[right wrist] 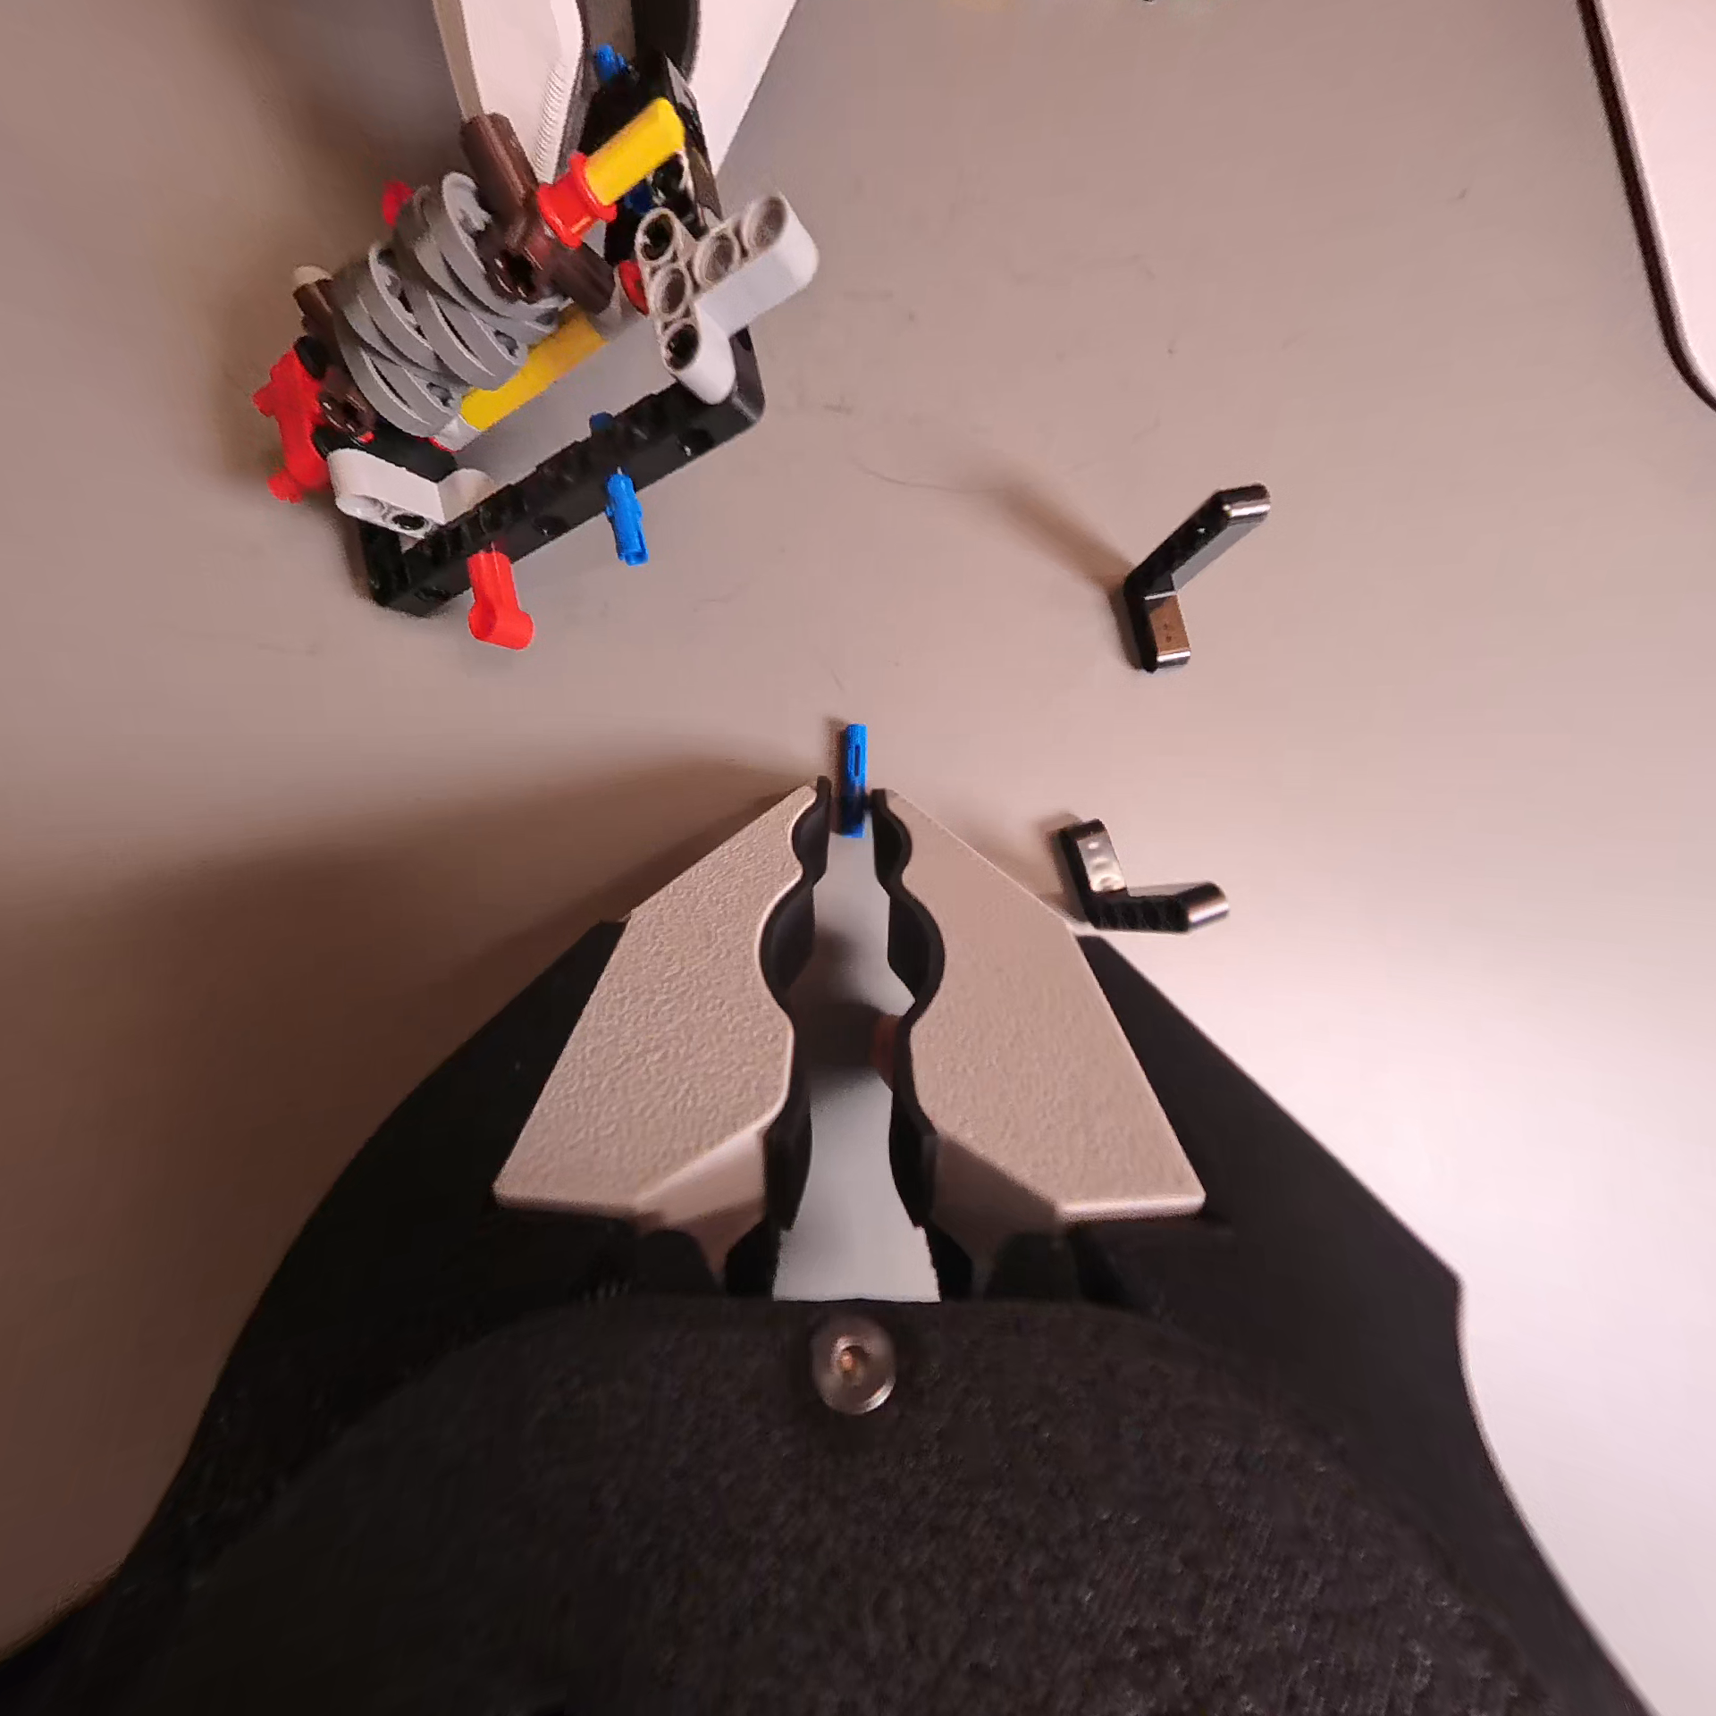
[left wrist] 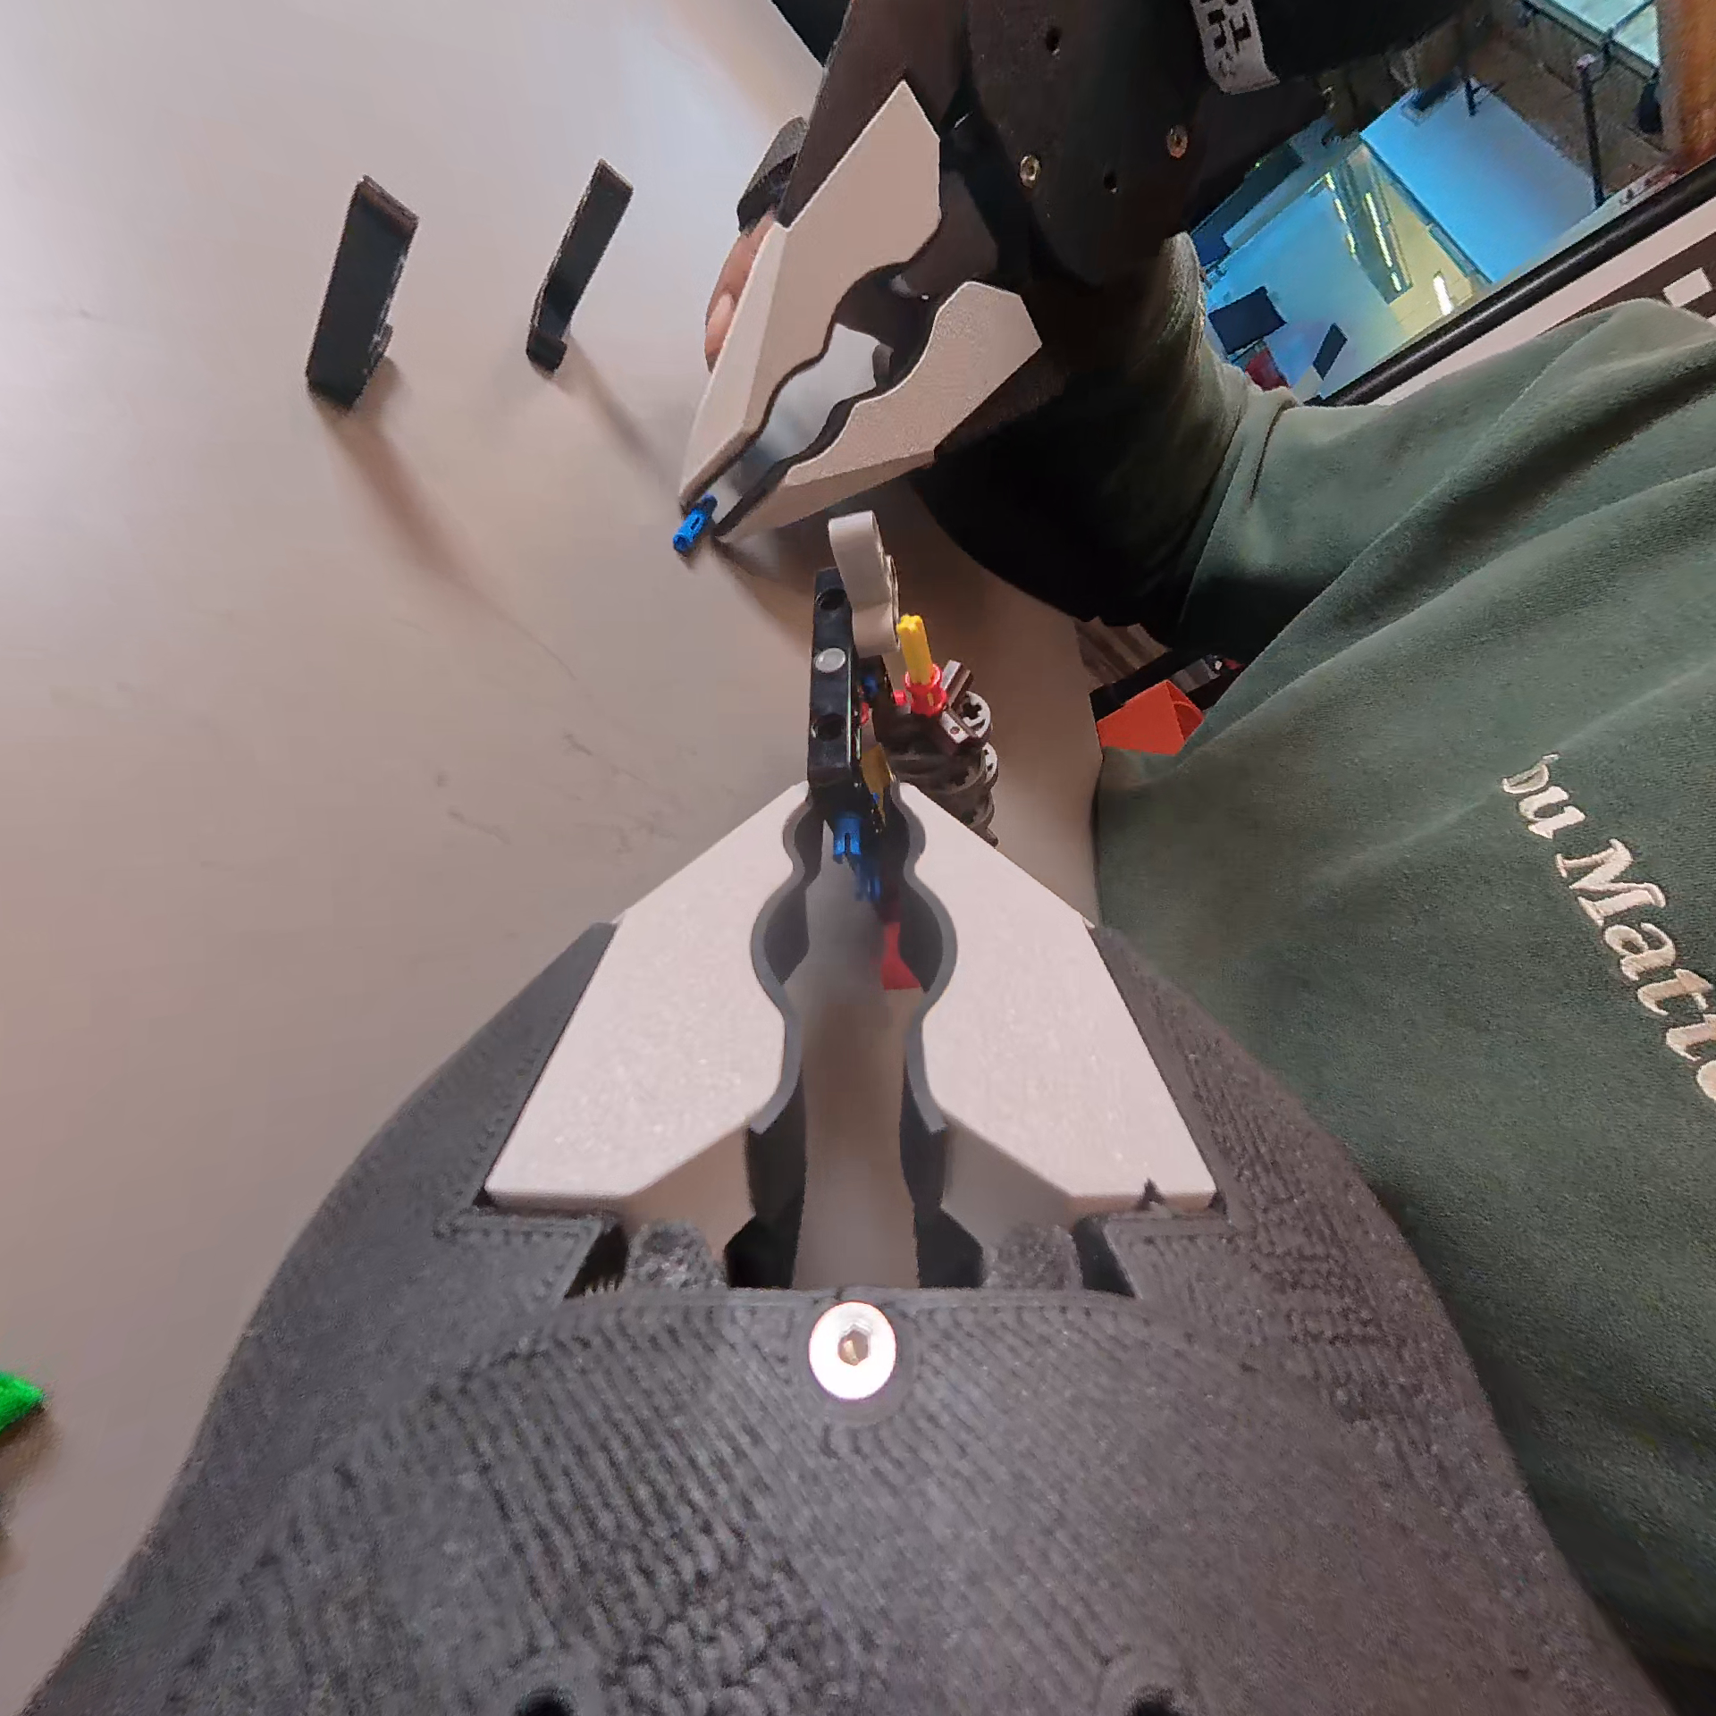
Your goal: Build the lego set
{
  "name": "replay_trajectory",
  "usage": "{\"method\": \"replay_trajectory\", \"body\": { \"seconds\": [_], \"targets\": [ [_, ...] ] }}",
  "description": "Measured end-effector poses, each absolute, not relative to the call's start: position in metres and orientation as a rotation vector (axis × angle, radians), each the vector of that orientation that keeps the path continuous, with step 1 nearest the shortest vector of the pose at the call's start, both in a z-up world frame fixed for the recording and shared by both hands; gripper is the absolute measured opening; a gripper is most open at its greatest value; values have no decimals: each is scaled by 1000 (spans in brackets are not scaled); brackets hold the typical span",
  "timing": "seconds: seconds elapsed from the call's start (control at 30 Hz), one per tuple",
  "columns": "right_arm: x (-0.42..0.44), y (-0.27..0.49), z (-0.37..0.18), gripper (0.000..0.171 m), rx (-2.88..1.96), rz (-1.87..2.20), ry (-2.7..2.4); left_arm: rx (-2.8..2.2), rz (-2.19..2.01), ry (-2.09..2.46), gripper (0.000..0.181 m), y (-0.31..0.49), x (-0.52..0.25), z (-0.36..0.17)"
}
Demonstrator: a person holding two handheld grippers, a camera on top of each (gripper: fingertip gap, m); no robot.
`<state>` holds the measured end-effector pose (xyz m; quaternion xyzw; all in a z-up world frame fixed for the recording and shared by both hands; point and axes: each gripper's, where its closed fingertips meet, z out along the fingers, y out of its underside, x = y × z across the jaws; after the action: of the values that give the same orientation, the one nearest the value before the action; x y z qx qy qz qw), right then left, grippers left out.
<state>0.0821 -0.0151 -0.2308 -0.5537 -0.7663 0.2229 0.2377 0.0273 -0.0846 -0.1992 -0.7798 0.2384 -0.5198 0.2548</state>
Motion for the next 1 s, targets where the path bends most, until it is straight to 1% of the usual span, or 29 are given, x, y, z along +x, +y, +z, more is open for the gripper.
{"method": "replay_trajectory", "body": {
  "seconds": [0.03,0.17,0.33,0.43,0.53,0.73,0.9,1.0],
  "targets": [
    [81,-16,-231,4,-1507,604,-2106,-2119,-1411,648,12,-84,27,-200],
    [72,-24,-228,3,-1413,649,-2103,-2122,-1410,644,12,-84,27,-200],
    [59,-40,-199,3,-1225,802,-2020,-2095,-1405,660,12,-84,27,-197],
    [59,-49,-192,3,-1190,852,-2024,-2046,-1449,665,12,-85,28,-190],
    [59,-55,-191,3,-1201,904,-2029,-1988,-1523,644,17,-85,31,-180],
    [61,-58,-185,3,-1203,943,-2021,-1903,-1572,579,19,-78,28,-165],
    [66,-58,-183,3,-1204,943,-2025,-1920,-1522,584,6,-75,30,-168],
    [68,-59,-182,3,-1205,942,-2031,-1928,-1511,597,6,-76,33,-169]
  ]
}}
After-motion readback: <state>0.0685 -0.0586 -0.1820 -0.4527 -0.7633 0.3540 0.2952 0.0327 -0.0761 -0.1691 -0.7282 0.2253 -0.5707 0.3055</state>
